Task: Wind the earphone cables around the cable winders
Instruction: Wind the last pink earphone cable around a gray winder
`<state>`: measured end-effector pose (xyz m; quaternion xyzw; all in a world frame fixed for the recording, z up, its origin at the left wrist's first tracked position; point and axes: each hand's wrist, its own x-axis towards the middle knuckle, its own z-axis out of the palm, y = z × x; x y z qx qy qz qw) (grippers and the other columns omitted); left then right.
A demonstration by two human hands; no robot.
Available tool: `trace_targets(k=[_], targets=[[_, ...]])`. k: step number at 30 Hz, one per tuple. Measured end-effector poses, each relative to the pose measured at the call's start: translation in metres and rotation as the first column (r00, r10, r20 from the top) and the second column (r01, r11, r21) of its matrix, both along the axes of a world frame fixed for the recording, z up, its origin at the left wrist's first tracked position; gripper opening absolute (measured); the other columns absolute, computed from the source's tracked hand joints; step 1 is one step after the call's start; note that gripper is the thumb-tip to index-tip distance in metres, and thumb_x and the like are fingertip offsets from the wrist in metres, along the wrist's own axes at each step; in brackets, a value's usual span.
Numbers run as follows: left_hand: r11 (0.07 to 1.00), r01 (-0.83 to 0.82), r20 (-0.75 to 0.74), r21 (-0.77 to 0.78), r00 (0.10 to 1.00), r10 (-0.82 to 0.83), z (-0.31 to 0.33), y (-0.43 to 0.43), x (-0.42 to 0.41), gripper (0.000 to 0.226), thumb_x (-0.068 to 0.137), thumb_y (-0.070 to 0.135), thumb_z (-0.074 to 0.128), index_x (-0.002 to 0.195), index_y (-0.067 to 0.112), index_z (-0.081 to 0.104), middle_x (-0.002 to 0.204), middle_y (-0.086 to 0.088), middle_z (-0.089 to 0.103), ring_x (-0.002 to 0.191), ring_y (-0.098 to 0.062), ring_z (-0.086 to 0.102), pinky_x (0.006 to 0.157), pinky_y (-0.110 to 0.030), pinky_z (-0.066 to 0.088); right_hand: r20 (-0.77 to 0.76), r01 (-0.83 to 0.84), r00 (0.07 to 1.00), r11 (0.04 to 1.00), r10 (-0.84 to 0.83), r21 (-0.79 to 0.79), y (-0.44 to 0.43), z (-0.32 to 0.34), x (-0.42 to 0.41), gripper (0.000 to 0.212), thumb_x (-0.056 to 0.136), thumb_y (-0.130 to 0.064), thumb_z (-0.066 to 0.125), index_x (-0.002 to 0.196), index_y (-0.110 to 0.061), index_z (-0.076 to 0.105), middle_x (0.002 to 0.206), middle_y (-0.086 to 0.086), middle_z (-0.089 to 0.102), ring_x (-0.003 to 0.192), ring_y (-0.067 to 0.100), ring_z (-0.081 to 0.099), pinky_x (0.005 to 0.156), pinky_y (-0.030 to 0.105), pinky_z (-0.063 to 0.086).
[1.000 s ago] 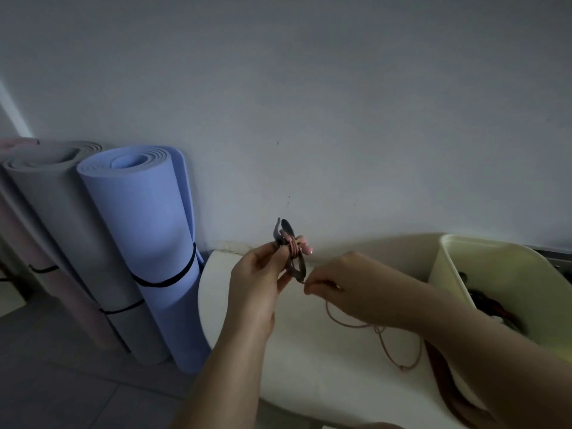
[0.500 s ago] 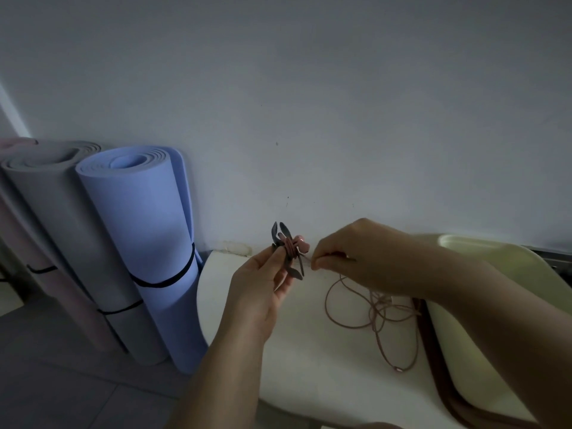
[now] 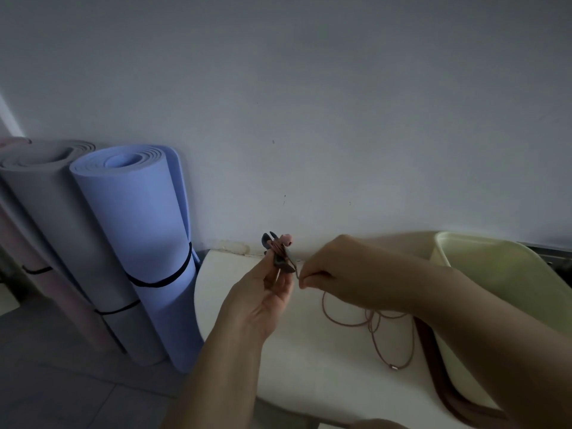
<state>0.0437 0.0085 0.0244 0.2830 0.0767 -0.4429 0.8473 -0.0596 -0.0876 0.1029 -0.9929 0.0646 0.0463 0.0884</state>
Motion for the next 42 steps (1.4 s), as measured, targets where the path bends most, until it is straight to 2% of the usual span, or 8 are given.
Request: trace_targets(k=[5, 10, 14, 22, 27, 30, 35, 42], targets=[[0.975, -0.018, 0.296, 0.22, 0.954, -0.049, 0.004, -0.001, -0.008, 0.012, 0.092, 0.008, 0.059, 0.093, 0.006, 0.07, 0.091, -0.006, 0.075, 0.095, -0.013, 0.065, 0.079, -0.025, 0.052, 0.023, 0.005, 1.0, 1.0, -0.004, -0.019, 0.002, 0.009, 0.003, 0.031, 0.1, -0.029, 0.041, 0.09, -0.013, 0.066, 0.07, -0.006, 0.055, 0.058, 0.004, 0.047, 0.062, 0.018, 0.042], [0.936, -0.125, 0.73, 0.331, 0.662, -0.17, 0.009, 0.003, -0.013, 0.013, 0.095, 0.008, 0.055, 0.097, 0.01, 0.067, 0.08, 0.006, 0.075, 0.084, -0.002, 0.069, 0.082, -0.03, 0.053, 0.213, 0.185, 0.952, 0.966, -0.222, 0.182, -0.023, 0.028, -0.003, 0.023, 0.095, -0.033, 0.05, 0.086, -0.021, 0.068, 0.064, -0.01, 0.061, 0.055, 0.004, 0.058, 0.066, 0.02, 0.052], [0.924, -0.071, 0.798, 0.376, 0.532, -0.284, 0.007, 0.006, -0.011, 0.014, 0.096, 0.009, 0.055, 0.106, 0.011, 0.064, 0.098, -0.001, 0.075, 0.096, -0.01, 0.07, 0.068, -0.015, 0.051, 0.183, 0.262, 0.881, 0.771, -0.437, 0.58, -0.041, 0.024, -0.004, 0.023, 0.093, -0.029, 0.056, 0.079, -0.017, 0.069, 0.051, -0.009, 0.054, 0.045, 0.007, 0.059, 0.083, 0.038, 0.057], [0.909, 0.09, 0.808, 0.407, 0.429, -0.404, 0.004, 0.009, -0.005, 0.02, 0.094, 0.014, 0.059, 0.113, 0.013, 0.063, 0.11, -0.005, 0.072, 0.108, -0.019, 0.066, 0.076, -0.019, 0.05, 0.264, 0.23, 0.824, 0.72, -0.502, 0.654, -0.049, 0.006, 0.002, 0.024, 0.095, -0.031, 0.052, 0.084, -0.02, 0.07, 0.043, -0.024, 0.049, 0.046, -0.005, 0.046, 0.06, 0.017, 0.042], [0.957, 0.208, 0.788, 0.202, 0.546, -0.285, 0.01, 0.013, -0.005, 0.026, 0.088, 0.016, 0.065, 0.112, 0.006, 0.061, 0.11, -0.015, 0.071, 0.105, -0.031, 0.067, 0.096, -0.044, 0.047, 0.039, 0.153, 0.839, 0.305, -0.542, 0.94, -0.051, -0.025, 0.006, 0.029, 0.094, -0.021, 0.053, 0.071, -0.011, 0.068, 0.057, -0.001, 0.043, 0.051, 0.011, 0.035, 0.053, 0.024, 0.034], [0.977, 0.211, 0.688, 0.011, 0.708, -0.16, 0.017, 0.011, -0.008, 0.026, 0.083, 0.009, 0.056, 0.106, 0.002, 0.064, 0.103, -0.016, 0.072, 0.091, -0.025, 0.071, 0.086, -0.033, 0.056, -0.086, 0.172, 0.858, 0.124, -0.507, 0.977, -0.034, -0.049, 0.008, 0.029, 0.095, -0.018, 0.049, 0.071, -0.009, 0.062, 0.06, 0.002, 0.038, 0.049, 0.011, 0.031, 0.052, 0.025, 0.032], [0.998, 0.05, 0.503, 0.034, 0.862, -0.06, 0.006, 0.005, -0.001, 0.022, 0.083, 0.016, 0.058, 0.089, 0.015, 0.079, 0.099, -0.001, 0.075, 0.087, -0.006, 0.069, 0.074, -0.021, 0.055, 0.104, 0.249, 0.9, 0.696, -0.423, 0.674, -0.004, -0.067, 0.009, 0.036, 0.1, -0.028, 0.041, 0.074, -0.024, 0.065, 0.059, -0.006, 0.044, 0.052, 0.008, 0.041, 0.057, 0.025, 0.042], [0.986, -0.046, 0.514, 0.159, 0.857, -0.043, 0.0, 0.005, 0.005, 0.021, 0.097, 0.014, 0.052, 0.098, 0.013, 0.073, 0.096, -0.001, 0.075, 0.088, -0.006, 0.069, 0.077, -0.03, 0.055, 0.222, 0.132, 0.959, 0.97, -0.178, 0.204, 0.0, -0.05, 0.007, 0.026, 0.099, -0.03, 0.043, 0.099, -0.021, 0.068, 0.067, -0.008, 0.058, 0.058, 0.006, 0.051, 0.061, 0.025, 0.044]])
